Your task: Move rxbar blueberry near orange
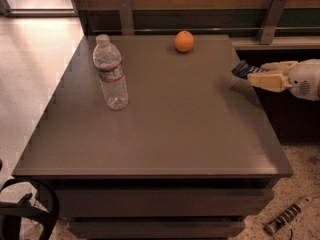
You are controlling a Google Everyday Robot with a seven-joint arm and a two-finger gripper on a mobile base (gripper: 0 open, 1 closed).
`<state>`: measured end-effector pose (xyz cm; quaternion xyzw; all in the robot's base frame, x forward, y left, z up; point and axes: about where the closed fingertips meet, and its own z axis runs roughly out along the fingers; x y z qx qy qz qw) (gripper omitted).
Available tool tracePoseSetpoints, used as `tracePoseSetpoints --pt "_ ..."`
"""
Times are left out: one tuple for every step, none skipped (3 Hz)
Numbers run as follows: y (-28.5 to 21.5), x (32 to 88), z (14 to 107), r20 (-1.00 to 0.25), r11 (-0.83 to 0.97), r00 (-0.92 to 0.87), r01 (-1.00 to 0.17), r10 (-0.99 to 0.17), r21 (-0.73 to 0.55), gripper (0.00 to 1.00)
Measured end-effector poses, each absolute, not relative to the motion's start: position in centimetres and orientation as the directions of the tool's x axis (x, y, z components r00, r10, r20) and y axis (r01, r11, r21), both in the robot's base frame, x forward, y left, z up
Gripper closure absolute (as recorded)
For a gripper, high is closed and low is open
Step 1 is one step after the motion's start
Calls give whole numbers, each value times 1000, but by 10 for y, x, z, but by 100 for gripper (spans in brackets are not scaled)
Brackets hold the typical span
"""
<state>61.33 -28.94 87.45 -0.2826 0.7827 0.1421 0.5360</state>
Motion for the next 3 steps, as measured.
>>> tracePoseSetpoints --pt "-308 661 893 -922 816 -244 -566 -302 -117 100" --pt "-313 708 907 -928 823 -212 -549 -306 -146 100" --pt "-306 753 906 -947 834 -166 -531 -275 -149 100"
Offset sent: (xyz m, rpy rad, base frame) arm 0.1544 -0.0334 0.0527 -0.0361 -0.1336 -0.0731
